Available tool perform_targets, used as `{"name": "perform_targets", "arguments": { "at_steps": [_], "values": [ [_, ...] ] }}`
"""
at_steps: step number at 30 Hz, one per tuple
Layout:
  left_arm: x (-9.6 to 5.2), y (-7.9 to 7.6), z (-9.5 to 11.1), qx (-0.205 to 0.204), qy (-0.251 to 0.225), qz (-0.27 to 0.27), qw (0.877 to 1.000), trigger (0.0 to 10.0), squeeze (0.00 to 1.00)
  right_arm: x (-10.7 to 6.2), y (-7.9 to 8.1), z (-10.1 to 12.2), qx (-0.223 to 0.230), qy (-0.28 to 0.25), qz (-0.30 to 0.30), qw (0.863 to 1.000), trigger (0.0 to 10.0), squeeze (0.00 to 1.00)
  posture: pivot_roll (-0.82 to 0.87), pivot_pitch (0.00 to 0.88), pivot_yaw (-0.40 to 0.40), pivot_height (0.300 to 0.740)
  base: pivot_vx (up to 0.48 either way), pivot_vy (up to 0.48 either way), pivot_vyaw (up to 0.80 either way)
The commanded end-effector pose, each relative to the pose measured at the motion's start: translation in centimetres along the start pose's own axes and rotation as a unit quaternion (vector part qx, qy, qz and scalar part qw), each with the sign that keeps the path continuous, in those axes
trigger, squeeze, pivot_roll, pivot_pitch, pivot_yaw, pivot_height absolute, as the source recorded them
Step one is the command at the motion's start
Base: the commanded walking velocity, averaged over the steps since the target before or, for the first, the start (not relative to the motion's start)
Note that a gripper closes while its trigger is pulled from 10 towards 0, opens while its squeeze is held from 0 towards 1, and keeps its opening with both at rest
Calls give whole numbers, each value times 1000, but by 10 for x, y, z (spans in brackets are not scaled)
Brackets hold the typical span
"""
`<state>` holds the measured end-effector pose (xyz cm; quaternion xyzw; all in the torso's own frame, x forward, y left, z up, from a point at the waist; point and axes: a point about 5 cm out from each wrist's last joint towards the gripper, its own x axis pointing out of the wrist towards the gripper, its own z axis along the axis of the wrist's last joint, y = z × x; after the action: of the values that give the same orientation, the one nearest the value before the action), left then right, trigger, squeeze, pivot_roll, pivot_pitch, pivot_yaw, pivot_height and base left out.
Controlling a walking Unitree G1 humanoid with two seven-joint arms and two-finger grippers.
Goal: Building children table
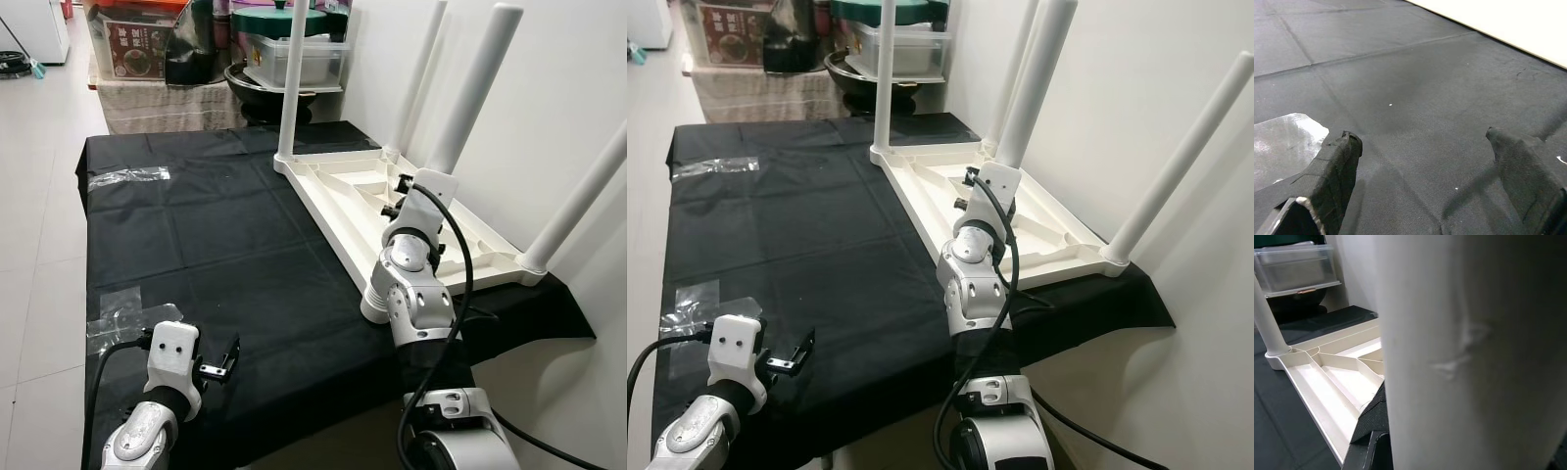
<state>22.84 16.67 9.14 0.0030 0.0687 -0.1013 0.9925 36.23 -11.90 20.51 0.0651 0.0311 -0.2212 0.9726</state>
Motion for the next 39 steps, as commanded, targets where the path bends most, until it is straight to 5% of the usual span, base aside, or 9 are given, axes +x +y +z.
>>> {"name": "perform_targets", "arguments": {
  "at_steps": [1, 24, 25, 26, 27, 28, 29, 39],
  "values": [
    [1, -1, -3, 7, 6, -6, 1000, 10000, 0, -7, -2, -35, 10, 93, -4, 996, 10000, 0, 85, 0, -120, 740, 0, 0, 0],
    [2, -2, -5, 6, 7, -8, 1000, 10000, 0, -8, 2, -21, 17, 80, 18, 996, 10000, 0, 81, 0, -123, 740, 0, 0, 0],
    [2, -2, -5, 6, 7, -8, 1000, 10000, 0, -8, 3, -20, 19, 79, 21, 996, 10000, 518, 81, 0, -123, 740, 0, 0, 0],
    [2, -2, -5, 6, 7, -8, 1000, 10000, 0, -8, 3, -20, 19, 79, 21, 996, 10000, 518, 81, 0, -123, 740, 0, 0, 0],
    [3, -2, -5, 6, 7, -9, 1000, 10000, 0, -9, 3, -19, 22, 77, 25, 996, 10000, 827, 81, 0, -122, 740, 0, 0, 0],
    [3, -2, -5, 6, 7, -9, 1000, 10000, 0, -9, 3, -19, 22, 77, 25, 996, 10000, 827, 81, 0, -122, 740, 0, 0, 0],
    [3, -2, -5, 6, 7, -9, 1000, 10000, 0, -9, 4, -18, 24, 76, 29, 996, 10000, 980, 81, 0, -122, 740, 0, 0, 0],
    [3, -2, -5, 7, 6, -11, 1000, 10000, 0, -10, 3, -5, 34, 48, 51, 997, 10000, 1000, 81, 0, -119, 740, 0, 0, 0]
  ]
}}
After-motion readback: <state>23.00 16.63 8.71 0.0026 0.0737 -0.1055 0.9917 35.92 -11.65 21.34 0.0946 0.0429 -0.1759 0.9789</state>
